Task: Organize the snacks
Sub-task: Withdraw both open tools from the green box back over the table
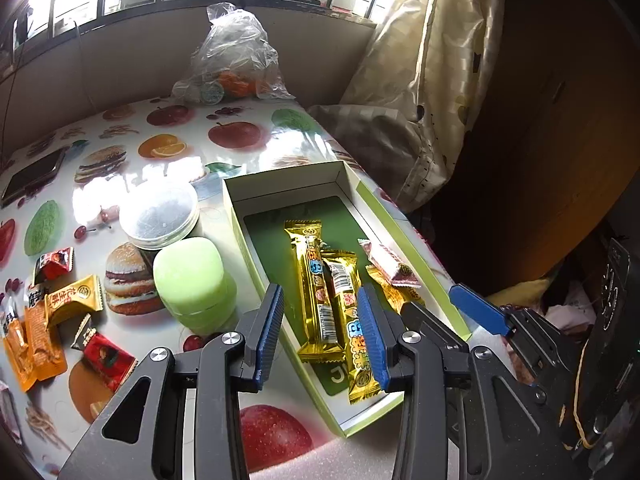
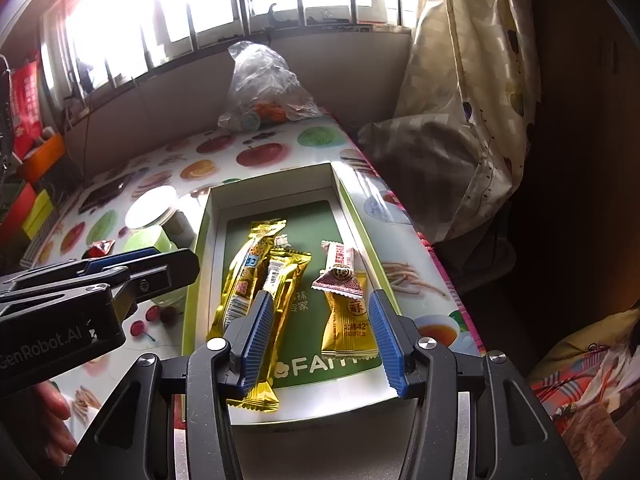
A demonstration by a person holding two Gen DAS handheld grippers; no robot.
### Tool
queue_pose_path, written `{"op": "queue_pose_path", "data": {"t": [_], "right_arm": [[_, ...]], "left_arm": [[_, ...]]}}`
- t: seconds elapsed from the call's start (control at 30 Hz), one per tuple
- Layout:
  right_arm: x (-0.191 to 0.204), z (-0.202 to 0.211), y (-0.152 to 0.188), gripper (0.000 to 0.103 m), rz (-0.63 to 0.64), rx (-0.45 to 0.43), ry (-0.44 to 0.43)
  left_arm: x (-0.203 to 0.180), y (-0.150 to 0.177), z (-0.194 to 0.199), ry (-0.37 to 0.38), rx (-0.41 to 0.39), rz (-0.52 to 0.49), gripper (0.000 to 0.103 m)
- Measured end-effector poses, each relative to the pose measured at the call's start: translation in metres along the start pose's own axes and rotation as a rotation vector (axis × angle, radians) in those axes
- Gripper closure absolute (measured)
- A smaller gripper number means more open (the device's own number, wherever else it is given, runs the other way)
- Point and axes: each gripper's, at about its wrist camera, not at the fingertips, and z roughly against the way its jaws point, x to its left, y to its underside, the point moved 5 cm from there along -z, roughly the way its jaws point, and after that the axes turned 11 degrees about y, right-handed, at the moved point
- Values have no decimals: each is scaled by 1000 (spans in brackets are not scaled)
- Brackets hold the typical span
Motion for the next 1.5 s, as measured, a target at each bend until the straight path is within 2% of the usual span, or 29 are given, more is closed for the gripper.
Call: {"op": "queue_pose_path", "data": {"t": [0.2,0.7,0.93,1.17,1.5], "right_arm": [[4,10,1,54,-5,-15,-12],[24,22,7,54,5,-24,-31],[40,30,9,54,18,-42,-46],[65,33,13,54,38,-43,-85],[118,32,23,54,110,-31,-171]], "left_arm": [[2,8,17,-31,-26,-23,63],[13,26,39,-37,-51,-4,63],[26,38,50,-73,-67,-10,63],[51,52,66,-100,-85,11,63],[116,73,99,-186,-118,95,63]]}}
